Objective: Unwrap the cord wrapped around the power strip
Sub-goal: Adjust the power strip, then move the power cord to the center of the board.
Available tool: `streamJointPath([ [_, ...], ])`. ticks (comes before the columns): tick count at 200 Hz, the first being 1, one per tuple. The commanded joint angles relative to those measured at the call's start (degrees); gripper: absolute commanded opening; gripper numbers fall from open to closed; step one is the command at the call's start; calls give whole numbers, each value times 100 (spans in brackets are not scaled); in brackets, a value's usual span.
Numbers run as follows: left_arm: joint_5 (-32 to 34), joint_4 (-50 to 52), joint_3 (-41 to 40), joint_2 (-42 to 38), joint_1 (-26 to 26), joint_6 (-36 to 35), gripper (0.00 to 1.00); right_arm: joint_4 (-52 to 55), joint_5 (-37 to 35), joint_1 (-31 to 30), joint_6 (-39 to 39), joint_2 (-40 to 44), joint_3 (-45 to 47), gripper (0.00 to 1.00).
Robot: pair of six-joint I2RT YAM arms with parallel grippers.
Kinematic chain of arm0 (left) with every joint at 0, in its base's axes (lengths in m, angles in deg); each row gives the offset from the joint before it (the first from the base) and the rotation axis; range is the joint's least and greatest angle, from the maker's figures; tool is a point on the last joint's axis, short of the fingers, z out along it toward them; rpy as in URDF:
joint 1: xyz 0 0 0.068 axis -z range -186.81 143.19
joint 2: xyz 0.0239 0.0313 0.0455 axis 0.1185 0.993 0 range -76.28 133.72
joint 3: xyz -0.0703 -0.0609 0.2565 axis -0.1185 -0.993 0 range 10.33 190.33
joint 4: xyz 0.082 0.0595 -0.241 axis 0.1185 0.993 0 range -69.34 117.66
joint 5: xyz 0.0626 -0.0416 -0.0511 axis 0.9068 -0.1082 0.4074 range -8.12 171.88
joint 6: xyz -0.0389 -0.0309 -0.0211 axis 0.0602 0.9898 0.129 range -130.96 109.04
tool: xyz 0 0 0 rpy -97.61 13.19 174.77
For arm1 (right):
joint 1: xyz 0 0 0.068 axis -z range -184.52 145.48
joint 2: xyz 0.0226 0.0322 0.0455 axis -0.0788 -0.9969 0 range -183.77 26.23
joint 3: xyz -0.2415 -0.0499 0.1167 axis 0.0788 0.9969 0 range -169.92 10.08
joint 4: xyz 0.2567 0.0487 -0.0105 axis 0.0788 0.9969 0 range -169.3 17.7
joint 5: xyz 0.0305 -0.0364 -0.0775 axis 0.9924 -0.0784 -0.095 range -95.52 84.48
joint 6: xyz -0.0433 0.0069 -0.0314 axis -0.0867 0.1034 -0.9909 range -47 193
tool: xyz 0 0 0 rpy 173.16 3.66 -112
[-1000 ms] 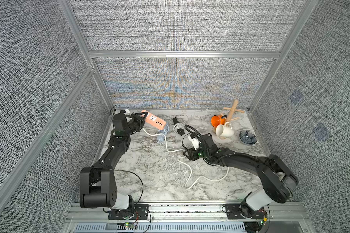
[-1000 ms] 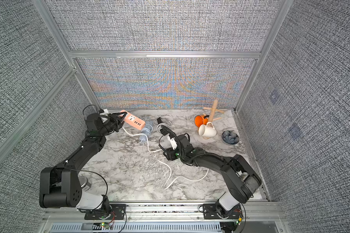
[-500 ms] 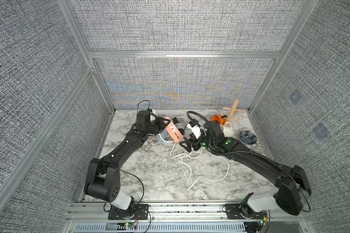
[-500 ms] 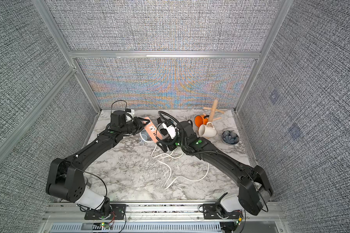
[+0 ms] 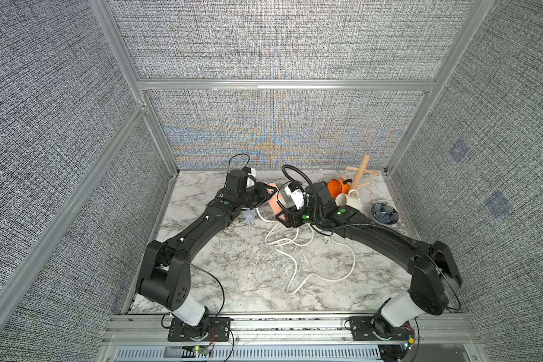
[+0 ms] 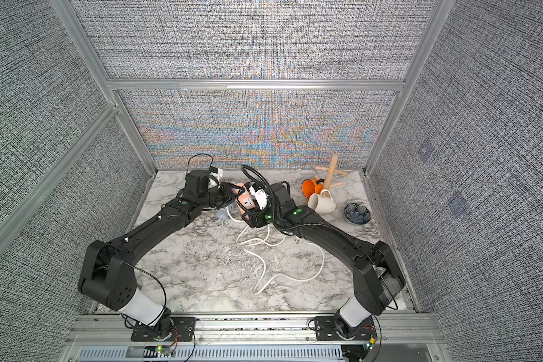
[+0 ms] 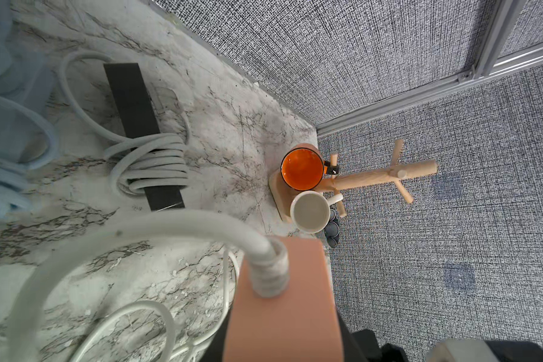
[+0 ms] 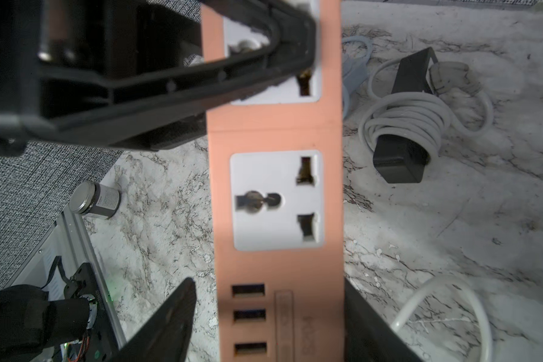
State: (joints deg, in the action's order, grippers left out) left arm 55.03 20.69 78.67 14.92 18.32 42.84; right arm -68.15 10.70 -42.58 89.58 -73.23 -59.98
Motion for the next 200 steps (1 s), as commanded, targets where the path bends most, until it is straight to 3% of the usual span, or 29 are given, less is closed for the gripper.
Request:
streamJointPath([
  [1,68,-170,57,-32,42,-68,0,-197,3,22,247,-8,43,53],
  [19,53,-170,61,-32,65,-73,0,-275,3,77,317,39,121,38],
  [61,45,-57,-139,-278,115,-195,0,-487,-109,241,498,242,332,22],
  [75,150,147,-220,-449,116,-415,37,-544,-148,306,546,329,400,18],
  [91,333,491,-289,-653,115,-725,65,-562,-190,376,573,374,427,14],
  [102,452,735,-325,-796,117,-964,76,-569,-212,420,583,394,449,12],
  [117,604,1066,-398,-1021,116,-1224,83,-584,-238,486,620,425,480,10],
  [140,796,1614,-677,-1423,116,-1572,83,-690,-289,612,761,504,578,9],
  [160,870,1911,-1108,-1678,116,-1678,67,-766,-359,659,799,579,651,8],
  [181,640,1479,-1856,-1699,118,-1218,49,-777,-418,686,801,601,700,8],
  [200,344,820,-2430,-1532,156,-654,47,-795,-458,695,801,608,770,7],
])
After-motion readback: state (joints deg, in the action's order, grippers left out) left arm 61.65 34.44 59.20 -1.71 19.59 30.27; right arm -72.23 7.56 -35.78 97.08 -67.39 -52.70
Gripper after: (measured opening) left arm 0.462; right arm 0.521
